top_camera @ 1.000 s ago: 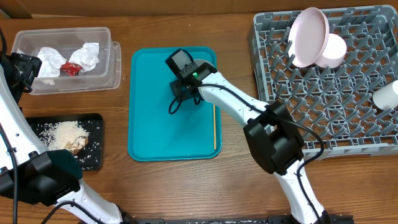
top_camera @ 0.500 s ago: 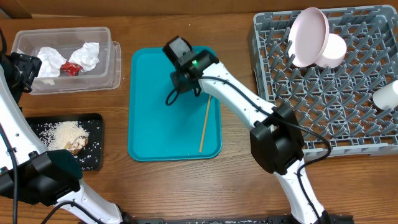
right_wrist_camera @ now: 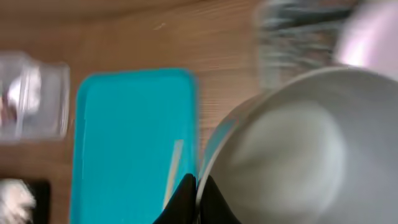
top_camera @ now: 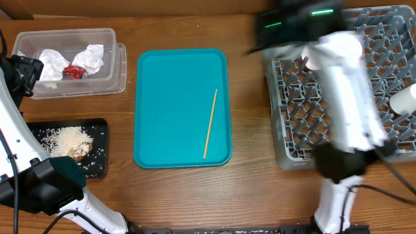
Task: Sort waste into correct bins and load items into the dishwasher
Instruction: 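Carry the white bowl to the rack and set it down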
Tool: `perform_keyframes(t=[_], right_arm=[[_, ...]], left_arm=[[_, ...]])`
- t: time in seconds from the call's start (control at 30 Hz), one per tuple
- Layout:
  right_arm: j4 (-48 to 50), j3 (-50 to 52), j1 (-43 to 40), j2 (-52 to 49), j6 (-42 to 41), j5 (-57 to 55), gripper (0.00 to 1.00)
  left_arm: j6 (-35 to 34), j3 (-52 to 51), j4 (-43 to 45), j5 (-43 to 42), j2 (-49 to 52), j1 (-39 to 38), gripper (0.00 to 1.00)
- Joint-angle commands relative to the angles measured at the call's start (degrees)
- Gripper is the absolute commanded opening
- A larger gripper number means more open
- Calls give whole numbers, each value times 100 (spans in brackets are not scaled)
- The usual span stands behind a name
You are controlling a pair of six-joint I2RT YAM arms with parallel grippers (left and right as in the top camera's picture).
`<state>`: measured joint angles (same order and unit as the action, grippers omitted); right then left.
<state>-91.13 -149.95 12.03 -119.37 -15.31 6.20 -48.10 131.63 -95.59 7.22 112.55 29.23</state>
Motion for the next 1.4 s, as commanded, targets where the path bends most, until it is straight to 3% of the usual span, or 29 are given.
perform_keyframes(t=[0.0, 0.17, 0.43, 0.57, 0.77, 0.9, 1.37], right_arm=[[-413, -66, -1156, 168, 205, 1532, 4], [-592, 619, -2667, 144, 1556, 4065, 4], [-496, 2533, -3773, 144, 3134, 5995, 4], [116, 3735, -4111, 144, 3386, 6601, 4], [1349, 5257, -4684, 144, 3351, 7326, 4], [1679, 5866, -5093, 138, 3259, 7617, 4], [1502, 5989, -6050, 140, 3158, 7123, 13]], left_arm=[[-76, -2, 7, 0, 57, -37, 100], [-76, -2, 7, -2, 57, -39, 100], [-76, -2, 7, -2, 57, -37, 100], [-76, -2, 7, 0, 57, -37, 100], [-76, -2, 7, 0, 57, -39, 100], [-76, -2, 7, 0, 57, -39, 100], [-76, -2, 7, -2, 57, -37, 100]])
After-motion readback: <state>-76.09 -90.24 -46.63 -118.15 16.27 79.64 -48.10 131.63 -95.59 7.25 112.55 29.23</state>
